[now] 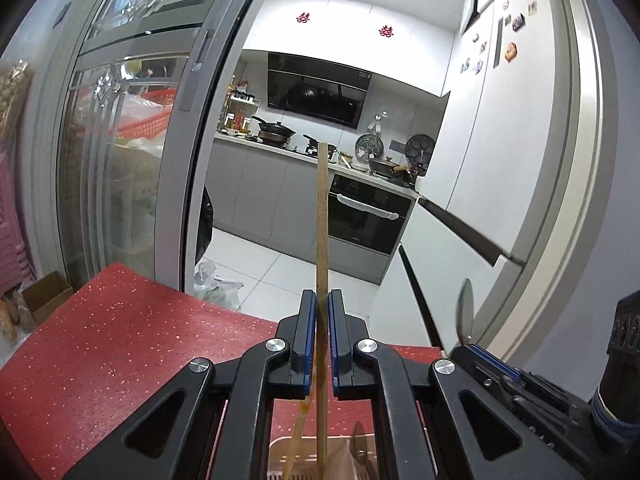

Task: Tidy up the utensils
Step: 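Lift the spoon and chopstick and carry both over the beige holder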

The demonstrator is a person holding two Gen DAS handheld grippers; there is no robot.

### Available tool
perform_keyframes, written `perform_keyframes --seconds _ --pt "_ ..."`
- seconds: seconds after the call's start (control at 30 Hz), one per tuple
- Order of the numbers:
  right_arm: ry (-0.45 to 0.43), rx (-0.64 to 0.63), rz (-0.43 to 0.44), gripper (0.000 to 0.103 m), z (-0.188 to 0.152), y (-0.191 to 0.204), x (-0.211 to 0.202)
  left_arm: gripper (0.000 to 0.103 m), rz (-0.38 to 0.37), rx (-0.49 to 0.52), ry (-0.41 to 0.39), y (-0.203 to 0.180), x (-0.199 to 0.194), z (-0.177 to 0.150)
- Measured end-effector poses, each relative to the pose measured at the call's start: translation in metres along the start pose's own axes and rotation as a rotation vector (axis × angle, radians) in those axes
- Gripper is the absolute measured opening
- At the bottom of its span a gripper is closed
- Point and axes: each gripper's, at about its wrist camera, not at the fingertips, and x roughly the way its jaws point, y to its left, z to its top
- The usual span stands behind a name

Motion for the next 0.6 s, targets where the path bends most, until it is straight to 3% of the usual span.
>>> perform_keyframes --seconds 0.27,0.6 --pt "0.024 -0.062 -0.021 0.012 -0.029 0.001 0.025 0.031 0.037 0.083 0.004 -0.003 0.006 -0.028" --pt "0.053 -0.126 -0.034 0.012 -0.055 0.003 0.014 0.031 0.077 0.172 0.075 -0.007 -0.001 -0.056"
